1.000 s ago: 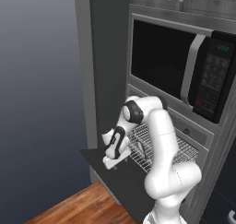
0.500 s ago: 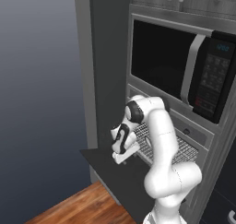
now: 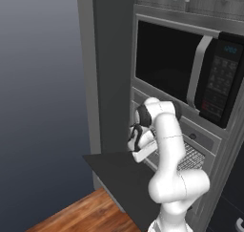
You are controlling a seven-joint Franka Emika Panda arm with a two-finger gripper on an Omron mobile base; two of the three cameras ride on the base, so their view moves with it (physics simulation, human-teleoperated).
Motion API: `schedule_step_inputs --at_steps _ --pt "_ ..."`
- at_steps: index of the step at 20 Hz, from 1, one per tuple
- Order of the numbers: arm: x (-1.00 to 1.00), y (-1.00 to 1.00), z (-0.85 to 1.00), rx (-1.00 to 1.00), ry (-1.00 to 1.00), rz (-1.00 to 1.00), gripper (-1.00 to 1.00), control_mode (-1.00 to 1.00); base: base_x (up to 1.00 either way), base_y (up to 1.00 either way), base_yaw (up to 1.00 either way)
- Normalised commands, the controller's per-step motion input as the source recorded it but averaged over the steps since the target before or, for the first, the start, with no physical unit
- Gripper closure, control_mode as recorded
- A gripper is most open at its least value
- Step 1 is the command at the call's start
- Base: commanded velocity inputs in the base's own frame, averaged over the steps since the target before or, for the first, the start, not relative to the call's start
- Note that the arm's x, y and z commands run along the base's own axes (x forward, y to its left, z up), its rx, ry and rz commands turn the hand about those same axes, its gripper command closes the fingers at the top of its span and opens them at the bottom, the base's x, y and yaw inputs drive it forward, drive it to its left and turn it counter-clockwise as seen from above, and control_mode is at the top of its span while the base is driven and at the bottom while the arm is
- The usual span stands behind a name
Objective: Place the fish on the top rack of the oven, and slide the tray back inside. Close the oven door.
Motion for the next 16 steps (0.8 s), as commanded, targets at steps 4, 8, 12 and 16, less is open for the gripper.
schedule_step_inputs --at_steps 4,8,12,16 --pt "0.00 -1.00 0.00 0.00 0.03 0.00 -1.00 -1.00 0.00 0.00 0.00" --pt "-0.42 -0.34 0.12 0.00 -0.02 0.04 -1.00 -1.00 0.00 0.00 0.00" --pt "-0.59 0.56 0.84 0.00 -0.15 0.06 -1.00 -1.00 0.00 0.00 0.00" --pt "-0.50 0.77 0.99 0.00 -0.16 0.05 -1.00 -1.00 0.00 0.00 0.00"
